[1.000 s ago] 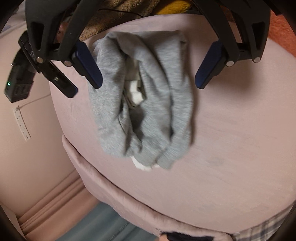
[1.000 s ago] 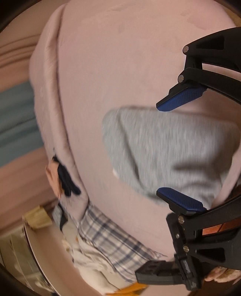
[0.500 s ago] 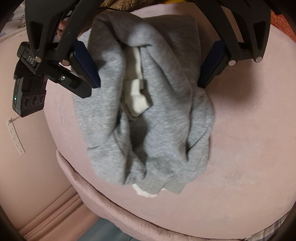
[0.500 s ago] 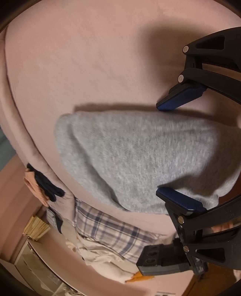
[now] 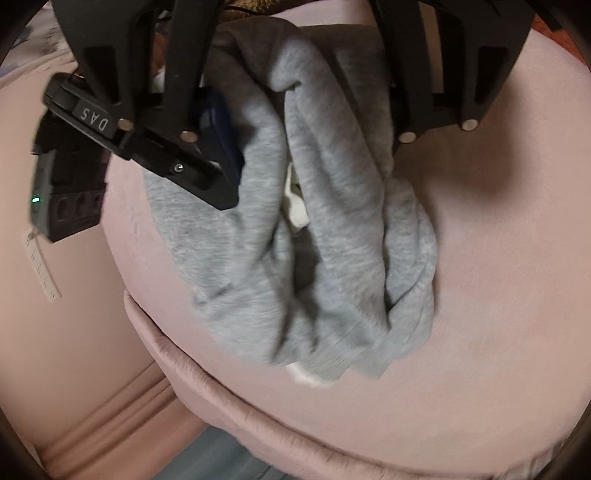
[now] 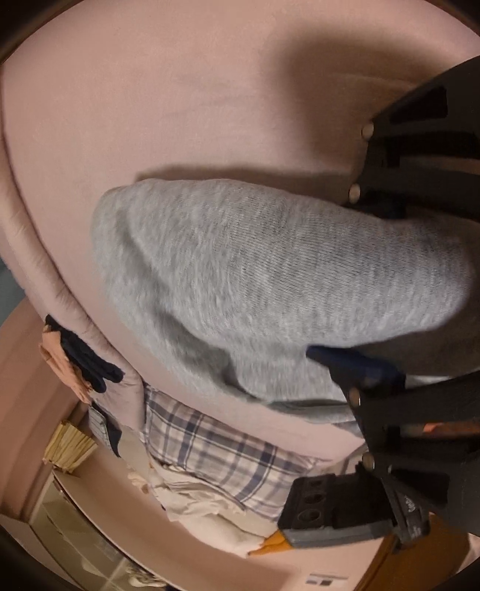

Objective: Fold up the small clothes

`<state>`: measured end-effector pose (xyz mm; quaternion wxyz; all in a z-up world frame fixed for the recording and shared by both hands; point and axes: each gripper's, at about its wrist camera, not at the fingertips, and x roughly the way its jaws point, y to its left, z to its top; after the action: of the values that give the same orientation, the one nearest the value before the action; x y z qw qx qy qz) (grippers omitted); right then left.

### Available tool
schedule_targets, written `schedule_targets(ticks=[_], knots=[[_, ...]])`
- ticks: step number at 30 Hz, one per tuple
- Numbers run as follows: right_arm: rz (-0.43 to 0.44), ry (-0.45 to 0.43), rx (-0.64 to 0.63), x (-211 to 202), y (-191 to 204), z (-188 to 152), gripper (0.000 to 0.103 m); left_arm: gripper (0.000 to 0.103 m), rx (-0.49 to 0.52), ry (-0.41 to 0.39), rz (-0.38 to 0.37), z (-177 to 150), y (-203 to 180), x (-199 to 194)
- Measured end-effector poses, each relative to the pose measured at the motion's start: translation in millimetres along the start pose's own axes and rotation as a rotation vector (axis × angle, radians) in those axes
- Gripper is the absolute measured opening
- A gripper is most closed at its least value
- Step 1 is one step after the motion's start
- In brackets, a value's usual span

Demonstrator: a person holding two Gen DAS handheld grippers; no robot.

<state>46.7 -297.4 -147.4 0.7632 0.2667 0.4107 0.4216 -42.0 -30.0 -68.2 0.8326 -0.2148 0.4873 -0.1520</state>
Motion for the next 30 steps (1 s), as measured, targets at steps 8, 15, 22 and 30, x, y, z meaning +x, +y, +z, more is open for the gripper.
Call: schedule_targets(ticks=[8, 15, 22, 30], knots=[[-0.040, -0.151, -0.112, -43.9, 24.6, 32.5, 0.040, 0.055, 0.122, -0.162, -0.030, 34.8, -46.0, -24.8], [-0.083, -0.252, -0.196, -56.5, 25.1, 66.6, 0.040, 0.055, 0.145, -0.226, -0.049, 58.9, -58.8, -6.0], [-0.100, -0.145, -0.101, -14.8, -18.5, 80.7, 0.041, 0.055, 0.059, -0.090, 0.004, 64.7, -36.5, 55.4], [-0.162, -0.059, 0.002, -2.0, -39.6, 73.3, 0.053, 0.069, 0.013, -0.046, 0.008, 57.9, -24.3, 63.4]])
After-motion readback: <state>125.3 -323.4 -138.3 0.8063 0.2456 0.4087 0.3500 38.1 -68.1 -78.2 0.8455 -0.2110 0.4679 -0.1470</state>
